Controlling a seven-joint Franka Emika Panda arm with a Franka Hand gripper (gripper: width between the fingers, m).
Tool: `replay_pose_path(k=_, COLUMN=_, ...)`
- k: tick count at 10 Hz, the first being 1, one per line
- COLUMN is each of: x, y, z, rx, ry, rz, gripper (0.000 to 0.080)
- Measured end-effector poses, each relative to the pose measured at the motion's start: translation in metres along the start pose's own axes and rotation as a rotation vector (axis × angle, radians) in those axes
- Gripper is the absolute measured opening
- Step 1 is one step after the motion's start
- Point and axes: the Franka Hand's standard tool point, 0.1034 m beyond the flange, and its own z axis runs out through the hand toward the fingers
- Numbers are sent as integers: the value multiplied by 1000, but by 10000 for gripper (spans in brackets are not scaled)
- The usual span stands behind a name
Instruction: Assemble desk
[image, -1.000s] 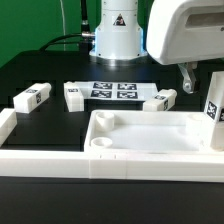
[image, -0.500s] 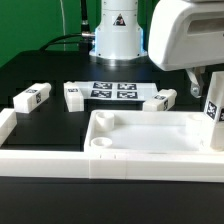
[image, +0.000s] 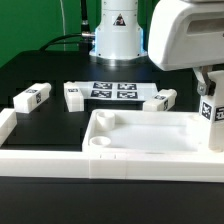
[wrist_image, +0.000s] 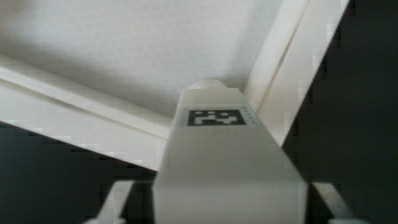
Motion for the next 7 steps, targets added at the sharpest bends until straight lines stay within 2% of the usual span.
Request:
replay_pose_path(k=2, x=0, y=-1, z=0, rx=7, ry=0, rz=127, gripper=289)
replay_pose_path(k=7, x=-2, y=-1, z=0, rx=59, ry=-9, rz=673, gripper=290)
